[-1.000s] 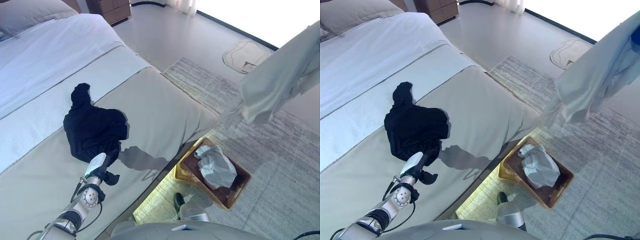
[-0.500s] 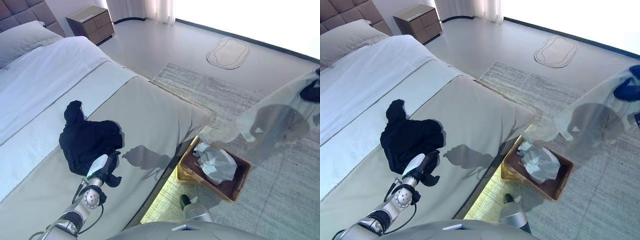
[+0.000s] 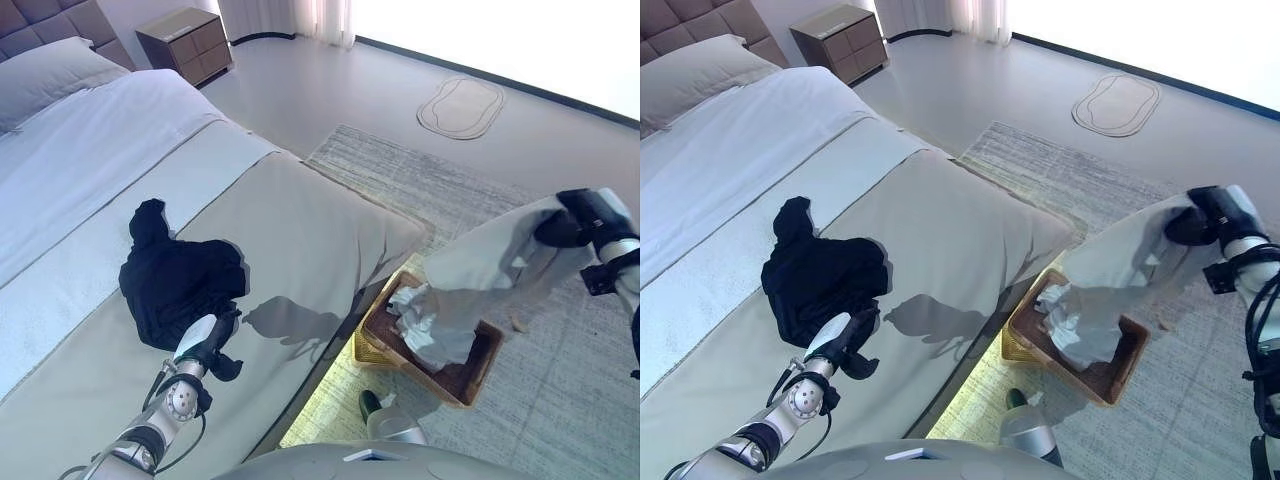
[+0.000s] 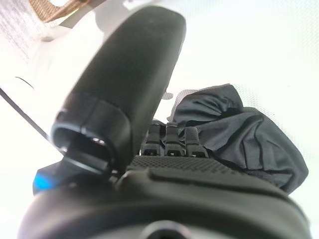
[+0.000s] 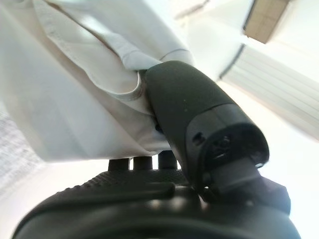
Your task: Pick up the clothes from the bed and place them into the basket
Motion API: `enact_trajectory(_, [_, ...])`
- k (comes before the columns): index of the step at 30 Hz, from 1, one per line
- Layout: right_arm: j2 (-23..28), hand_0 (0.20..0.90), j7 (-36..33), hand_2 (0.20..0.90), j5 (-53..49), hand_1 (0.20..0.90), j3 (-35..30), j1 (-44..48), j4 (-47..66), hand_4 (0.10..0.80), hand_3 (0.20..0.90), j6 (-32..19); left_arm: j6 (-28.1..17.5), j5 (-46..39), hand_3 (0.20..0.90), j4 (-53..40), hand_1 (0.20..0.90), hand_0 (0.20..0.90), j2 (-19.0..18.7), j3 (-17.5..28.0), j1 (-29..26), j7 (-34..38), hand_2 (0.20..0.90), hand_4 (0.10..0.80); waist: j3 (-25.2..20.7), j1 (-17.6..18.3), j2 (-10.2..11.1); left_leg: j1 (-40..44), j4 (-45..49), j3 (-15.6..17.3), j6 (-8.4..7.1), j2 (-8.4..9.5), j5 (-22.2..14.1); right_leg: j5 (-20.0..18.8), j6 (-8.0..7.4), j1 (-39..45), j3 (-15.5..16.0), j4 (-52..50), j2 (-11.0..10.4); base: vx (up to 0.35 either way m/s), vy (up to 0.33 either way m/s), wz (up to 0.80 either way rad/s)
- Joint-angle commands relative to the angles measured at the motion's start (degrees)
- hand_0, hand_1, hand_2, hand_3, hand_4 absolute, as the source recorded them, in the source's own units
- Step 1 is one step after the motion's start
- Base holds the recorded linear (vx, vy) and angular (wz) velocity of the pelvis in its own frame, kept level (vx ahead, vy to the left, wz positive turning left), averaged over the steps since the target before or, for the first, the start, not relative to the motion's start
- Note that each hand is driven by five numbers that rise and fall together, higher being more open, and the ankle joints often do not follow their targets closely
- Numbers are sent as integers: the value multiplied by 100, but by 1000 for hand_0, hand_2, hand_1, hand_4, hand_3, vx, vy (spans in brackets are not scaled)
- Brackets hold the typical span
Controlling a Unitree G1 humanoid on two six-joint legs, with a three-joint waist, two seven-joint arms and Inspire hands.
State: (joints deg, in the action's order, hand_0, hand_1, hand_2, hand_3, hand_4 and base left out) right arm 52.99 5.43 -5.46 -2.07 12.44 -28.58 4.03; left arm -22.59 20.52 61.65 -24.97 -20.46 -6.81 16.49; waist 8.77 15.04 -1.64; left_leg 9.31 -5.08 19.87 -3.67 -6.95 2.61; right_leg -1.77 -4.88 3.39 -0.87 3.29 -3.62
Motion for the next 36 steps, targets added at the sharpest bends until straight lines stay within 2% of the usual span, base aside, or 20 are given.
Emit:
enact_trajectory(1, [168,300,-226,300,57,300,-301,530,-168,100,200,-459,-101,116,900,-4,900,900,-265,76,-409,143,900,800,-394,-265,229,1,408,-269,19,0,-702,273,-129,-409,202,-666,-118,0,0,0])
enact_trajectory(16, [-444,300,-546,300,227,300,31,518,-1673,100,200,-396,-63,32,900,-73,900,900,-201,-56,-417,242,900,800,-267,-489,95,-29,395,-416,19,20,-681,298,-131,-374,346,-694,-171,3,-6,6])
enact_trajectory(26, [-550,300,-426,300,264,300,70,398,-2193,100,200,-702,-85,29,900,-117,900,900,-189,-85,-436,244,900,800,-201,-542,48,-24,375,-482,10,26,-666,277,-139,-358,366,-666,-197,2,-4,4])
enact_trajectory(27, [-557,354,-389,354,285,354,85,386,-2210,163,263,-718,-82,36,900,-131,900,900,-189,-79,-437,228,900,800,-196,-547,49,-27,371,-489,9,26,-661,272,-141,-361,364,-663,-196,0,0,0])
enact_trajectory(28, [-566,900,-406,900,366,900,110,383,-2263,800,900,-708,-73,49,900,-155,900,900,-190,-80,-440,208,900,800,-193,-555,52,-28,364,-489,3,24,-658,265,-146,-367,368,-657,-197,0,0,0])
enact_trajectory(36, [-590,900,-477,900,404,900,116,335,-2306,800,900,-678,-58,41,900,-193,900,900,-197,-109,-443,185,900,800,-168,-566,63,-29,332,-499,-15,-4,-620,247,-157,-348,371,-617,-192,0,0,0])
